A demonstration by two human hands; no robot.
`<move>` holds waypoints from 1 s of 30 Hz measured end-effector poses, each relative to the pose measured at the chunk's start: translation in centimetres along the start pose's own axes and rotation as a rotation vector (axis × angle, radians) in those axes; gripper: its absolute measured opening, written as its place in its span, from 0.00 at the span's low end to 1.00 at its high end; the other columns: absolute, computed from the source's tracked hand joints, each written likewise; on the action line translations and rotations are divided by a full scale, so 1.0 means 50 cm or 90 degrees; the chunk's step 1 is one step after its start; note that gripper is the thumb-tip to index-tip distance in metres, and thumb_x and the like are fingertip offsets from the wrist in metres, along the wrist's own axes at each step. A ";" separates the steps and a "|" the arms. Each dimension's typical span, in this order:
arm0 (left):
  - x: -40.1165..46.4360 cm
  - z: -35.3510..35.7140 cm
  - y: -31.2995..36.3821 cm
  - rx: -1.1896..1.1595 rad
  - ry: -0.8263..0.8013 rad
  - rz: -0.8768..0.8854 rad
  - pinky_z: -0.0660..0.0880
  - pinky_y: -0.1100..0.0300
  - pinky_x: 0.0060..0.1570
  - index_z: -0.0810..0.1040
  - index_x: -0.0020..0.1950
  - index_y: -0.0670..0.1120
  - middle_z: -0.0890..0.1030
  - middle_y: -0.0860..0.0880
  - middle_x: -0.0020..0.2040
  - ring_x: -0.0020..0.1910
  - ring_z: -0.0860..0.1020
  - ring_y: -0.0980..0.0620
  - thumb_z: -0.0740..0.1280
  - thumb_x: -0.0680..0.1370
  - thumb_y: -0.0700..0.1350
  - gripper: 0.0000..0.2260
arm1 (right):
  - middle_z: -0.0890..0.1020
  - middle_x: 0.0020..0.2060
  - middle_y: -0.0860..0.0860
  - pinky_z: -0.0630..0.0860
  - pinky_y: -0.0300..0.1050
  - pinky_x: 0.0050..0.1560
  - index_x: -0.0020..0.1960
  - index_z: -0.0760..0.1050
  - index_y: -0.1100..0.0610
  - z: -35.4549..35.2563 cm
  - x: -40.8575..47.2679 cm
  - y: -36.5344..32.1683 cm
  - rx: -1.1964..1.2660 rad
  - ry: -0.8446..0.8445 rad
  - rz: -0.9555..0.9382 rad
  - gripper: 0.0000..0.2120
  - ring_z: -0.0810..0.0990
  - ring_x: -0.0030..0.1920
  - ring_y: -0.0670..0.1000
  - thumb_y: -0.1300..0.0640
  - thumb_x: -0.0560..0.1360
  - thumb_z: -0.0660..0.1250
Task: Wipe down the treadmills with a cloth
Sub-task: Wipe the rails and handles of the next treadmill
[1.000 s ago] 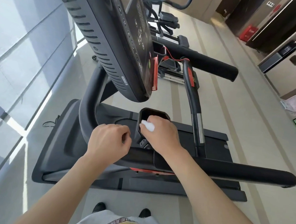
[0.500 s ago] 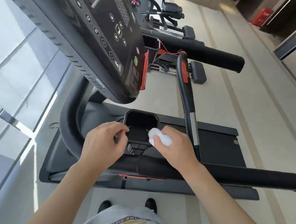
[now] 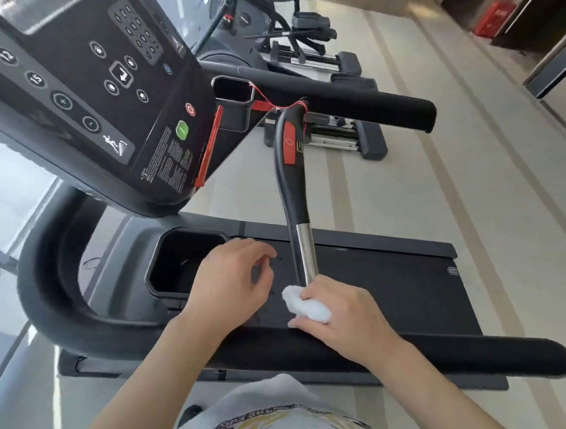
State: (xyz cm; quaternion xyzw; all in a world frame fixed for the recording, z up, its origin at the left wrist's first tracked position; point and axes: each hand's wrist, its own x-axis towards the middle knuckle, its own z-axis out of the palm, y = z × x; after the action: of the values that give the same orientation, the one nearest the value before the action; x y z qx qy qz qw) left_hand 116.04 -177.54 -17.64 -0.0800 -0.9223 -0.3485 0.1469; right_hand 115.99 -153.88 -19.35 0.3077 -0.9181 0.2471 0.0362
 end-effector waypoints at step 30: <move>0.016 0.070 -0.033 0.176 0.030 -0.093 0.77 0.46 0.53 0.84 0.54 0.48 0.80 0.54 0.51 0.52 0.75 0.49 0.70 0.76 0.43 0.09 | 0.72 0.34 0.46 0.68 0.43 0.31 0.38 0.77 0.54 0.013 0.160 0.104 0.004 0.078 -0.280 0.13 0.69 0.32 0.49 0.49 0.77 0.72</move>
State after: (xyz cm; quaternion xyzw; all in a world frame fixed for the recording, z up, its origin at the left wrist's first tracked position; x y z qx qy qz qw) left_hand 114.10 -176.40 -20.91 0.0167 -0.9612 -0.2296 0.1522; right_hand 106.56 -154.98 -20.41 0.4853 -0.8241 0.2543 0.1440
